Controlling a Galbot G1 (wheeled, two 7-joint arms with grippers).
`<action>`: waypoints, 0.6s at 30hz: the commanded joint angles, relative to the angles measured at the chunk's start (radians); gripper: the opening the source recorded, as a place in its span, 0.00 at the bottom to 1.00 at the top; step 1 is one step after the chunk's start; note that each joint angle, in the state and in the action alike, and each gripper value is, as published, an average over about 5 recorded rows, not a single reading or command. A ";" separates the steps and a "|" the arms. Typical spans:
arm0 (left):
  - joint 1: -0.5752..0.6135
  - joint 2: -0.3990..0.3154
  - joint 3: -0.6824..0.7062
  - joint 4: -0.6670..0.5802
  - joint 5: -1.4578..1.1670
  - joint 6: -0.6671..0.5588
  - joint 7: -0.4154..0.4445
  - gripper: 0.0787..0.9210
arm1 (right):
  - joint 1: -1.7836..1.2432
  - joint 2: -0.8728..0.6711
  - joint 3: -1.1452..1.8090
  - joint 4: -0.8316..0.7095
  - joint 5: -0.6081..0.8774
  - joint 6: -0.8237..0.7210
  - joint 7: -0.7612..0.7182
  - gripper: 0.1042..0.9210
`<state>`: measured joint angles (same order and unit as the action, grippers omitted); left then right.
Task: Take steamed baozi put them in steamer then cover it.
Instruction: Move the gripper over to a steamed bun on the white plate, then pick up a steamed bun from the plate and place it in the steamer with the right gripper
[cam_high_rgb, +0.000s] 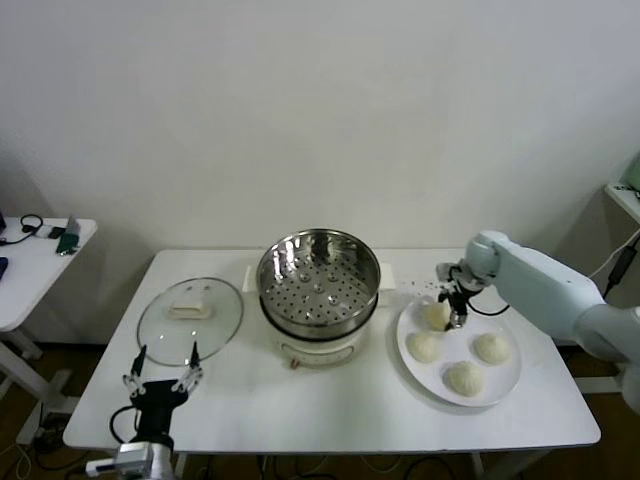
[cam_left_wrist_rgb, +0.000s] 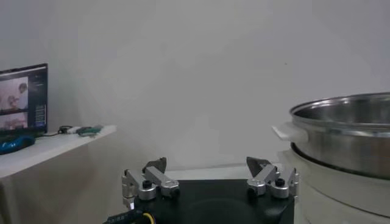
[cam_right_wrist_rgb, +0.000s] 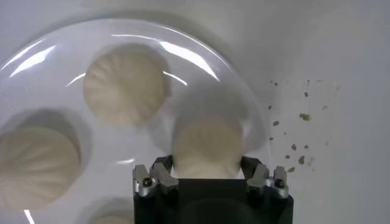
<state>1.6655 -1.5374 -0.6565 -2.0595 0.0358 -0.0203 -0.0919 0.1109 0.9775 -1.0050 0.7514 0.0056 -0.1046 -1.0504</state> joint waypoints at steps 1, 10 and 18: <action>0.005 -0.004 0.001 -0.003 0.002 -0.001 0.000 0.88 | 0.005 0.006 0.006 -0.010 -0.010 0.005 0.002 0.74; 0.018 -0.005 -0.001 -0.015 0.001 -0.003 -0.002 0.88 | 0.174 -0.037 -0.125 0.081 0.091 0.036 0.003 0.75; 0.029 -0.003 0.003 -0.024 0.001 -0.003 -0.002 0.88 | 0.466 -0.032 -0.356 0.196 0.140 0.167 -0.016 0.76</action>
<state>1.6910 -1.5415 -0.6561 -2.0799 0.0369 -0.0236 -0.0937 0.3394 0.9488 -1.1810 0.8602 0.0987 -0.0251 -1.0605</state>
